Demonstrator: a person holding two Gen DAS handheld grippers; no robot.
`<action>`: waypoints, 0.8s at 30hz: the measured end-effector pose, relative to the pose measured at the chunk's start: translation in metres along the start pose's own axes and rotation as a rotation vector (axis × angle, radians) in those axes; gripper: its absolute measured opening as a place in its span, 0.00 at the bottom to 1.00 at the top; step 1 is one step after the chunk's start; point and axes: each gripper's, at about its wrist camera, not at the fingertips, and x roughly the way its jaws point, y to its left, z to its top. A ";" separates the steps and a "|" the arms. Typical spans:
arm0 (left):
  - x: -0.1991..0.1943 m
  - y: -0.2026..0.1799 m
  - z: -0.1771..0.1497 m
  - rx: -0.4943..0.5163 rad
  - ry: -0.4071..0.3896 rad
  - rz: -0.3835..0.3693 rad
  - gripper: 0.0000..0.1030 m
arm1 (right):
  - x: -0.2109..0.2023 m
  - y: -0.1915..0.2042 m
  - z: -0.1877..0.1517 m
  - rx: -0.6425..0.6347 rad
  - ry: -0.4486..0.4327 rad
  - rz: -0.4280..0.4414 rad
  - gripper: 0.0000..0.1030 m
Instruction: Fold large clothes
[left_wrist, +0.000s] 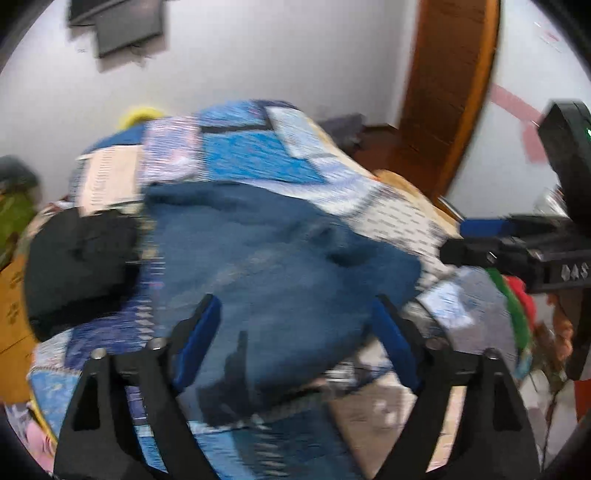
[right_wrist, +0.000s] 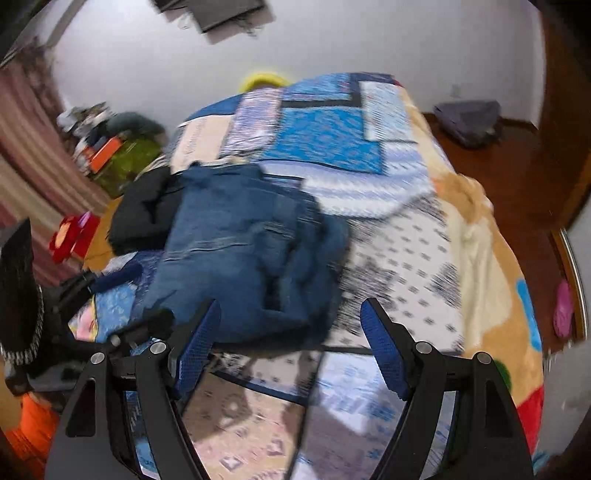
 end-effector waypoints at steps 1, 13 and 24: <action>-0.001 0.009 -0.001 -0.018 -0.009 0.029 0.86 | 0.004 0.007 0.002 -0.016 0.001 0.003 0.73; 0.052 0.053 -0.061 -0.115 0.159 0.083 0.87 | 0.066 -0.033 -0.028 0.137 0.099 0.039 0.76; 0.034 0.054 -0.062 -0.111 0.124 0.114 0.87 | 0.049 -0.002 -0.015 0.005 0.090 -0.075 0.78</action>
